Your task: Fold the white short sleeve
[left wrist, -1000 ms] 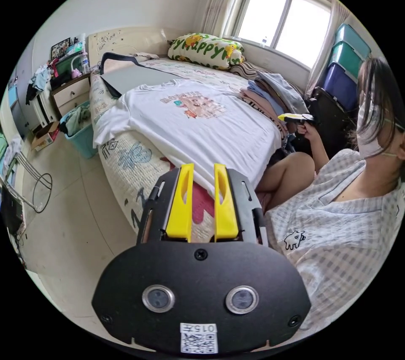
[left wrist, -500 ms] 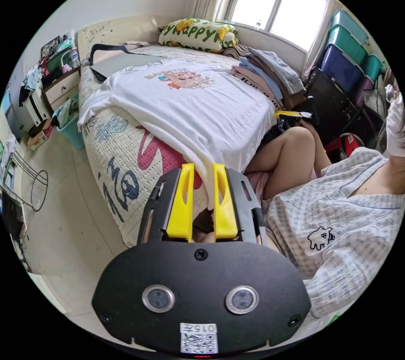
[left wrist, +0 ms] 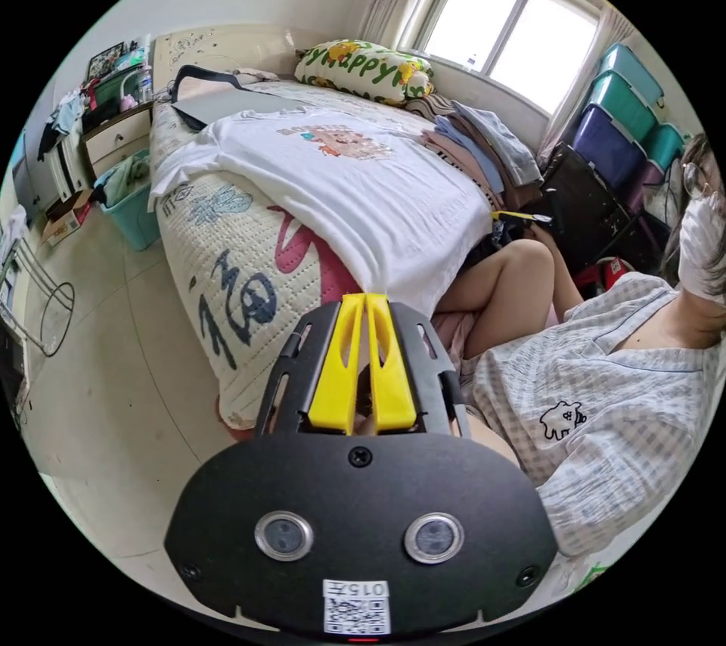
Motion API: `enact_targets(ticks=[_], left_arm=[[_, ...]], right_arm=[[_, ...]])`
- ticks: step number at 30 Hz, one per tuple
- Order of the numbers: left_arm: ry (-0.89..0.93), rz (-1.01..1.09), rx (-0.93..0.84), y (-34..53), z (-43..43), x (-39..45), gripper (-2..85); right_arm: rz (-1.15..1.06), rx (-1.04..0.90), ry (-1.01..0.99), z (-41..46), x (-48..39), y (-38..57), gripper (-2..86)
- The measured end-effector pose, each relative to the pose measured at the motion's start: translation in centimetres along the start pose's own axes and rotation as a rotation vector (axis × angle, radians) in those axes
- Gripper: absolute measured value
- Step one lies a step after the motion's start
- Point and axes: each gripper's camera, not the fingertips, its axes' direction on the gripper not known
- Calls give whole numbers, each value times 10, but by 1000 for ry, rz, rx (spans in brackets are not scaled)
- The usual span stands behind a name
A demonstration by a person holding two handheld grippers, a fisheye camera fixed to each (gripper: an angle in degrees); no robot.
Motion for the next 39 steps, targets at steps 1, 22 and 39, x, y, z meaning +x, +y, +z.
enact_targets(ticks=[1, 22, 39], left_arm=[[8, 8, 6, 2, -1, -1, -6], [-134, 101, -196, -9, 16, 5, -3], [157, 216, -271, -55, 59, -10, 23]], right_arm=[[1, 4, 20, -6, 1, 3, -9], [10, -50, 126, -36, 6, 29, -9], [78, 59, -175, -37, 36, 49, 85]])
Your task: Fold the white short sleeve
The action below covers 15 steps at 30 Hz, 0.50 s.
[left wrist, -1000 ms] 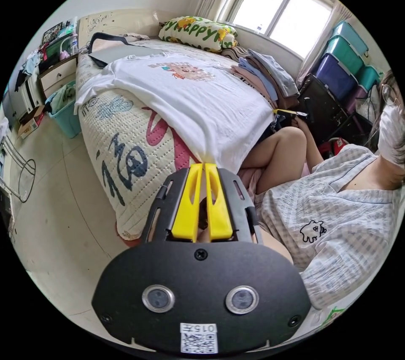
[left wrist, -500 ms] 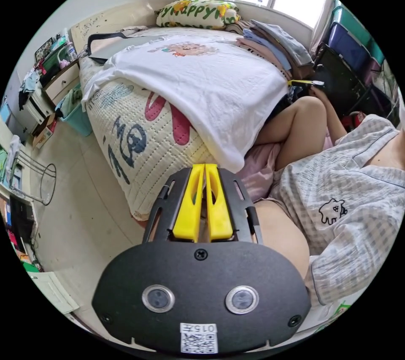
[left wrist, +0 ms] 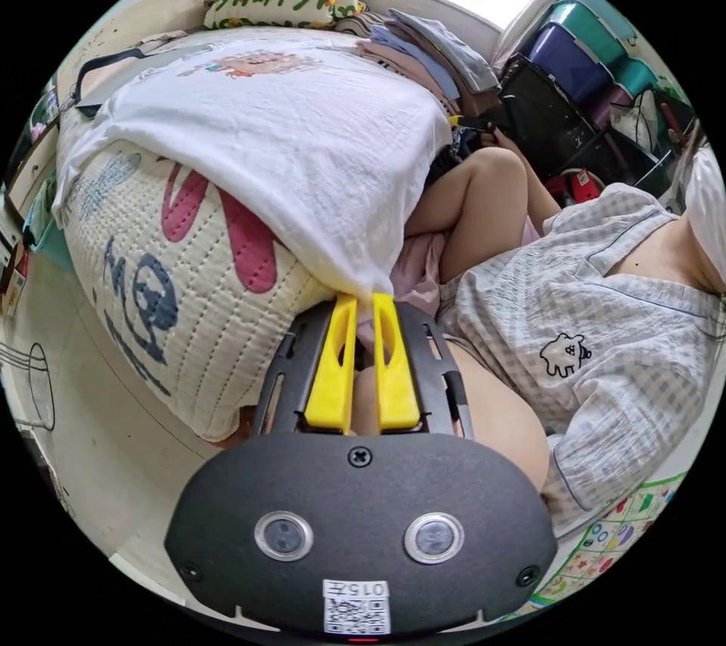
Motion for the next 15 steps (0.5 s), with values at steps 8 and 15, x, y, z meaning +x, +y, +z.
enact_targets(ticks=[8, 15], left_arm=[[-73, -14, 11, 8, -10, 16, 3], [-43, -116, -2, 12, 0, -1, -1]], right_arm=[[-108, 1, 116, -16, -20, 6, -7], [-156, -52, 252, 11, -32, 6, -9]])
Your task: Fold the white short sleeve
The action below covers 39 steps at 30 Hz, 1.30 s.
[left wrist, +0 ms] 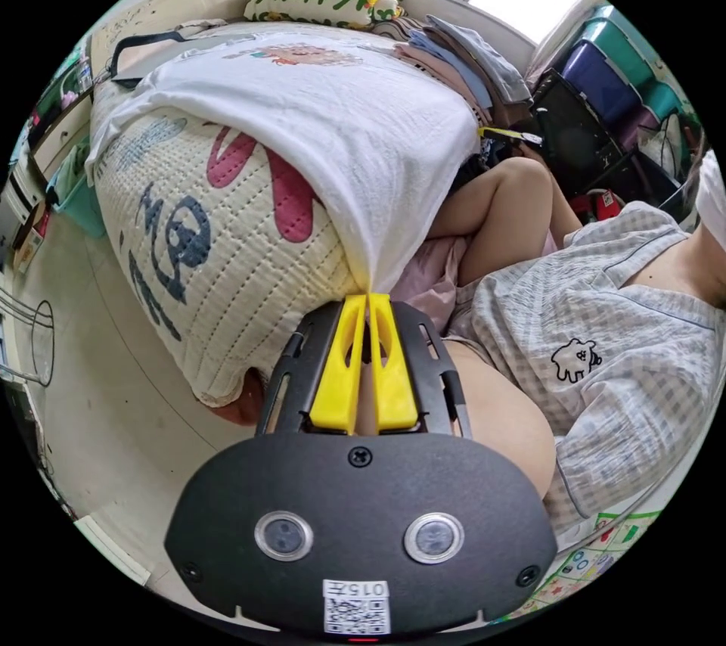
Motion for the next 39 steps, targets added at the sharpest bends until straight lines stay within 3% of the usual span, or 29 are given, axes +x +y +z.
enact_targets(ticks=[7, 14, 19, 27, 32, 35, 39], left_arm=[[-21, 3, 1, 1, 4, 12, -2], [-34, -18, -4, 4, 9, 28, -2], [-30, -37, -15, 10, 12, 40, -2], [-346, -46, -189, 46, -21, 78, -3], [-487, -123, 170, 56, -70, 98, -3], [-542, -124, 352, 49, -81, 106, -3], [-527, -136, 412, 24, -73, 96, -3]], right_arm=[[97, 49, -88, 1, 9, 5, -7], [101, 61, 93, 5, -22, 0, -3], [80, 62, 114, 9, -30, 7, -2], [53, -28, 20, -11, 2, 7, -8], [192, 122, -108, -38, 38, 8, -6], [168, 174, -125, -36, 33, -10, -6], [88, 176, -138, -22, 17, -48, -4]])
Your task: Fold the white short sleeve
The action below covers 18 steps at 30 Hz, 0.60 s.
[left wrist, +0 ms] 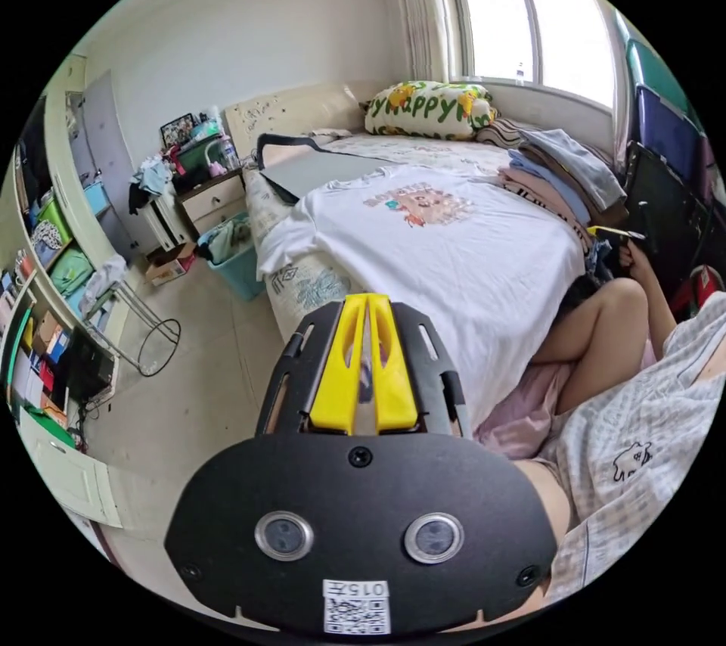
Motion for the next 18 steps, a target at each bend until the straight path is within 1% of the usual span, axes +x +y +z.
enact_targets(ticks=[5, 6, 9, 11, 14, 18], left_arm=[[309, -9, -186, -7, 73, -5, -3], [312, -9, -202, -4, 79, -4, -3], [304, -2, -167, 12, 79, 0, -3], [291, 11, -154, 22, 75, 4, -3], [266, 53, -144, 31, 72, 13, -2], [242, 95, -161, 38, 66, 21, -2]], right_arm=[[-79, -68, 1, 43, -18, -54, 0], [-89, -82, 0, 49, -21, -58, -1], [-144, -184, 34, 78, -31, -68, -6], [-193, -142, 73, 81, -38, -65, -7], [-193, -123, 70, 85, -39, -66, -6], [-239, -152, 88, 89, -42, -73, -7]])
